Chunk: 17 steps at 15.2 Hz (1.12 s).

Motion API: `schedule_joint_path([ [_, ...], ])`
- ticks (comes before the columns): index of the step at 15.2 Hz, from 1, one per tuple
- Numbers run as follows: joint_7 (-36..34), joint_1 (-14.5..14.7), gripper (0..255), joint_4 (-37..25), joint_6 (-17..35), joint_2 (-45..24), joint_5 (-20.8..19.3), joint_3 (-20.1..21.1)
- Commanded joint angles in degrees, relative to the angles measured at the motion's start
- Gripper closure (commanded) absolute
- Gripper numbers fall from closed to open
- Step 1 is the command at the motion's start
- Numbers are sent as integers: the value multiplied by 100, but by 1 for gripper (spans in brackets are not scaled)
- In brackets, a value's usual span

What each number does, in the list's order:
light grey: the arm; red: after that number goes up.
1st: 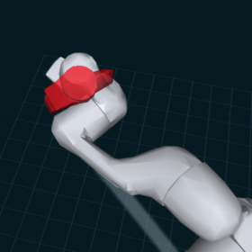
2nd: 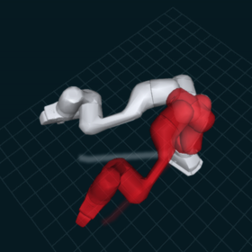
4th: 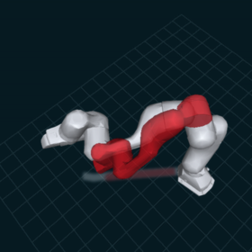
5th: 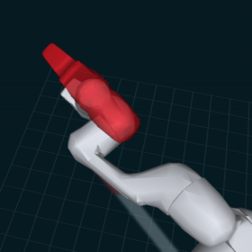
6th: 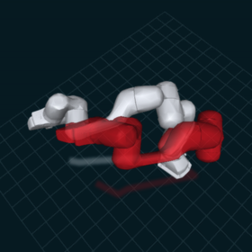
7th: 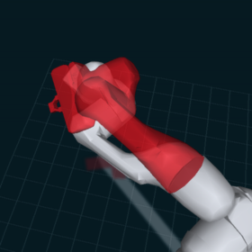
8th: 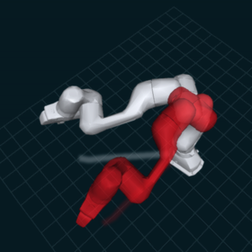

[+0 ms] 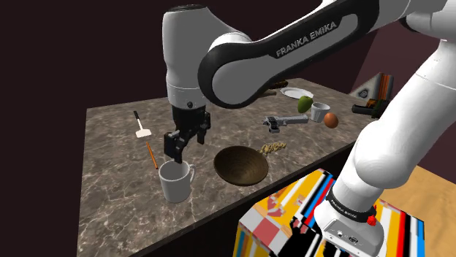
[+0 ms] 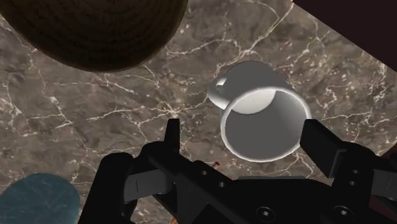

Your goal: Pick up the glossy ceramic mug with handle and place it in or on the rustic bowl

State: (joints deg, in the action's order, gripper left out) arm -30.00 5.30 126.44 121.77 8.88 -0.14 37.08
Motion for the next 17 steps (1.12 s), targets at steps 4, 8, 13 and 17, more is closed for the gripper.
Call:
schedule_joint_path([
  [4,-1082,152,0,-709,168,-1286,-929,412],
  [8,-1524,357,0,-958,283,-1869,-1397,403],
  [13,-1687,410,0,-819,594,-2116,-1643,322],
  [17,-1707,417,0,-805,628,-2146,-1673,310],
])
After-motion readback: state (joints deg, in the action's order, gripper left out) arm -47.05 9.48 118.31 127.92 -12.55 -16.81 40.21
